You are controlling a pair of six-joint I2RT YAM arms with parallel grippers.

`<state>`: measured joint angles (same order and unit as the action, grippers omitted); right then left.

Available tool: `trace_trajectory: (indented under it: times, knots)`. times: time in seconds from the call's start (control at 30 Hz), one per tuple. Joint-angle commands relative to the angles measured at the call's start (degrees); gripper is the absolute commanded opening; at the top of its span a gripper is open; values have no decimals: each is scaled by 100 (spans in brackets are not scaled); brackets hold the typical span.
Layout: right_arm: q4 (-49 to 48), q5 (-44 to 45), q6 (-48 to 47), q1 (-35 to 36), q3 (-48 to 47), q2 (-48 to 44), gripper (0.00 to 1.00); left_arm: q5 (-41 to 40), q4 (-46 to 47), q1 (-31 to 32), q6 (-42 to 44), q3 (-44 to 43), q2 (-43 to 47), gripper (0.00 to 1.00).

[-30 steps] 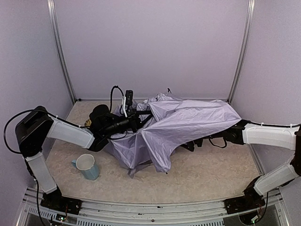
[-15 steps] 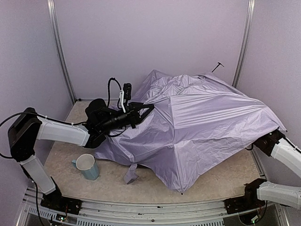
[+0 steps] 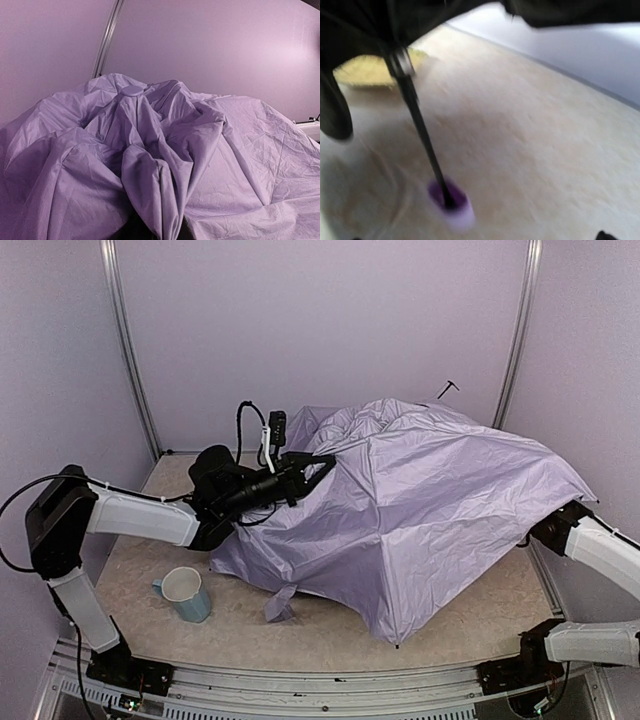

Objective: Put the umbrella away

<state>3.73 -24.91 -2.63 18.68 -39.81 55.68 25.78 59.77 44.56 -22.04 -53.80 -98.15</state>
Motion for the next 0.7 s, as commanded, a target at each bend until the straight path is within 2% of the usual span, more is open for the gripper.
trace_trajectory:
  times: [0.0, 0.17, 0.33, 0.47, 0.57, 0.67]
  knots:
    - [-1040, -256, 49, 645, -414, 679, 100, 74, 416, 381, 51, -606, -491, 0]
    - [-768, -615, -483, 1342, -873, 1616, 100, 291, 718, 352, -585, -784, -932, 0]
    - [-548, -810, -690, 1455, -1212, 2359, 100, 300, 767, 230, -806, -672, -1075, 0]
    - [-367, -781, -613, 1455, -1305, 2690, 98, 190, 1295, 22, -1330, -615, -1125, 0]
    - [-887, -460, -374, 1450, -935, 2579, 96, 226, 1603, -202, -1810, -703, -1137, 0]
    - [-1474, -229, -73, 1401, -602, 2495, 91, 383, 1618, -263, -1905, -742, -1083, 0]
